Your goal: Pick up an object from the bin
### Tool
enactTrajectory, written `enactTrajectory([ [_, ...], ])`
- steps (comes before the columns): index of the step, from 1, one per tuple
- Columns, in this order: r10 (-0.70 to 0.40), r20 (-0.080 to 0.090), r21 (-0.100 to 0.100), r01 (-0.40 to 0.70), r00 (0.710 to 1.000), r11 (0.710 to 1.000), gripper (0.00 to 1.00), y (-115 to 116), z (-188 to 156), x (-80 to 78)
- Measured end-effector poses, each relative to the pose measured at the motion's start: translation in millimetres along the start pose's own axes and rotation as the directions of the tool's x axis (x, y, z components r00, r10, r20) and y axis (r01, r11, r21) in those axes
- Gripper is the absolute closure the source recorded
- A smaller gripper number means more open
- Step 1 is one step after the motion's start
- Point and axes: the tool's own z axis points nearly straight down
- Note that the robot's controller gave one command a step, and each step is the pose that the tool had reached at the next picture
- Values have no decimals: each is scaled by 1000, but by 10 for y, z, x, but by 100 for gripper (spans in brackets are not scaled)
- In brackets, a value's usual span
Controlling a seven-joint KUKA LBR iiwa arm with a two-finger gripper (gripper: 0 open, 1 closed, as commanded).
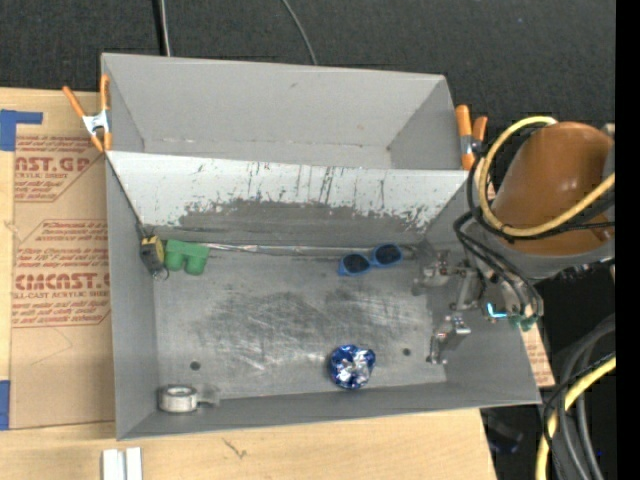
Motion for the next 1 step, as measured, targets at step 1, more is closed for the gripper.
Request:
enactTrajectory([
  [1, -126, 16, 3, 126, 992, 992, 0, 547, 1355, -273],
])
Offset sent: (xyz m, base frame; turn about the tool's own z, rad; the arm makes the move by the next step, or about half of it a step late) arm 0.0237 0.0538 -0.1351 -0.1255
